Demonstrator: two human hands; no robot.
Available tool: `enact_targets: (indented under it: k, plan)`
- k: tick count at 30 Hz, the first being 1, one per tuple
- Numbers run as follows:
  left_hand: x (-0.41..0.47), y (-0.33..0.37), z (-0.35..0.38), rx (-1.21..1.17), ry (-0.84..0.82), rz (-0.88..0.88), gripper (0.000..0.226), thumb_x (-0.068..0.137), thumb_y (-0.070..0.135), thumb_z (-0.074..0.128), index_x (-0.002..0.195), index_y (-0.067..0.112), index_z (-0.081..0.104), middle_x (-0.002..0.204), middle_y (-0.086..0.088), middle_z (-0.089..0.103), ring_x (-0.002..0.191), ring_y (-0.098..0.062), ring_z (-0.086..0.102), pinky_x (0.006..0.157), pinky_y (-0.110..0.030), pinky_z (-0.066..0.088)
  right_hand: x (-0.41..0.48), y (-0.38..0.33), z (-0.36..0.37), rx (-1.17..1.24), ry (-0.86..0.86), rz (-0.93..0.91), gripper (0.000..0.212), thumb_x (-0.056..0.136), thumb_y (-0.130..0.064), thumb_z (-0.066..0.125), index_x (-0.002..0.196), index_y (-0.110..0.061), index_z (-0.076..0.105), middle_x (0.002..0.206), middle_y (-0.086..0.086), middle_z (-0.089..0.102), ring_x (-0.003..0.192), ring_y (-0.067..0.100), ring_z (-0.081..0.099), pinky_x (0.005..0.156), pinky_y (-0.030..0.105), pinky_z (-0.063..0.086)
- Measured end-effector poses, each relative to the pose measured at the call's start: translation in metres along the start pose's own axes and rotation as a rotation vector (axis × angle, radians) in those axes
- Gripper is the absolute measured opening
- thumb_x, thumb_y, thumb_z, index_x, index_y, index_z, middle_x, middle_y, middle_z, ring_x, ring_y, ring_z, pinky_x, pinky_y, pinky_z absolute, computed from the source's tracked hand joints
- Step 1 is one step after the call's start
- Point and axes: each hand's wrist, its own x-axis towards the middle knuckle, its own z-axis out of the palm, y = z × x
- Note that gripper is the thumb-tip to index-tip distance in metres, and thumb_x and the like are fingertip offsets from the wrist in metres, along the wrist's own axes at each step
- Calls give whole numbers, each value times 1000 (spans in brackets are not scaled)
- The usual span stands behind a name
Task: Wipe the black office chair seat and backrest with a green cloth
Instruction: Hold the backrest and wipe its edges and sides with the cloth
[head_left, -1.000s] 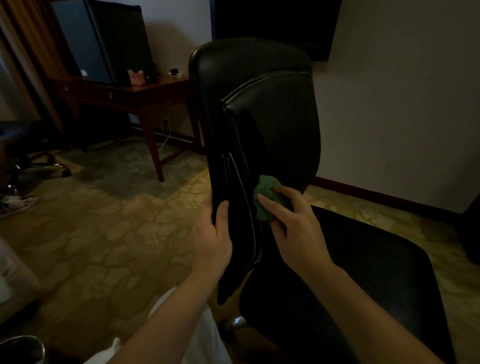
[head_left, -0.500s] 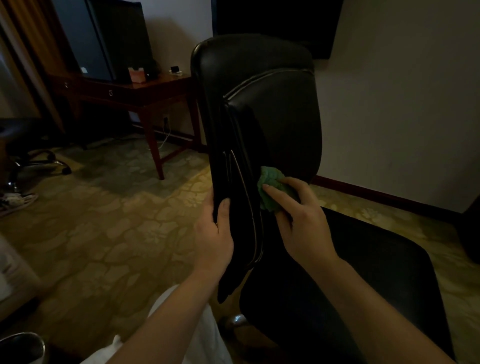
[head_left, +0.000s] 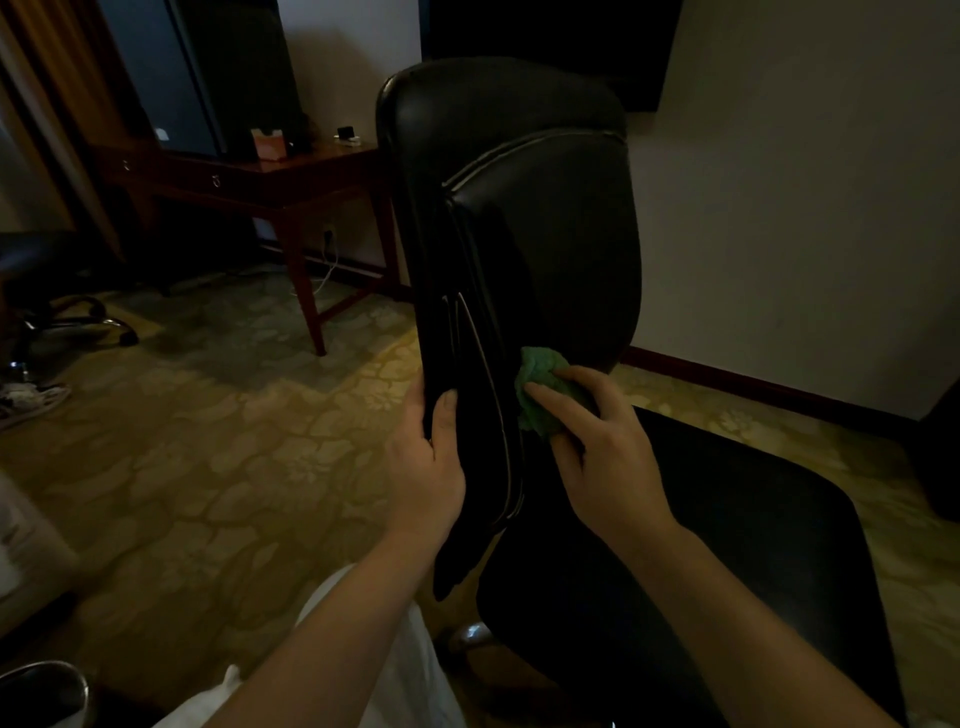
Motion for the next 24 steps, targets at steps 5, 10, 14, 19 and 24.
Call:
enact_targets:
  k: [5, 10, 14, 19, 24]
  plan:
    - [1, 0, 0, -24, -21, -2, 53, 97, 51, 39, 144, 28, 48, 123, 17, 64, 112, 3, 60, 94, -26, 52, 25, -12, -6, 21, 32, -40, 46, 89, -4, 64, 132, -21, 61, 139, 9, 46, 129, 25, 46, 103, 32, 43]
    - [1, -1, -1, 19, -24, 3, 53, 98, 53, 38, 144, 29, 47, 120, 16, 66, 108, 1, 63, 91, -27, 54, 7, -13, 7, 17, -7, 16, 47, 90, -8, 65, 134, -22, 59, 142, 7, 44, 132, 23, 43, 104, 30, 41]
    - [1, -4, 1, 47, -4, -13, 58, 95, 59, 35, 145, 32, 45, 124, 14, 65, 111, -2, 62, 95, -37, 54, -18, -3, 14, 19, -66, 44, 49, 92, -13, 64, 138, -25, 54, 144, 6, 42, 133, 22, 42, 103, 39, 49]
    - [0, -2, 2, 29, -1, -6, 57, 95, 57, 36, 146, 31, 44, 127, 14, 63, 115, -2, 60, 98, -34, 52, -15, -1, 2, 60, -116, 33, 55, 94, -10, 60, 144, -28, 48, 145, 5, 39, 135, 21, 40, 104, 38, 47]
    - [2, -5, 1, 18, -4, 7, 51, 99, 58, 38, 143, 33, 46, 129, 13, 62, 119, -7, 60, 98, -34, 51, 19, -14, -15, 212, 18, 82, 54, 91, -9, 64, 141, -21, 47, 138, -2, 51, 128, 10, 47, 105, 29, 45]
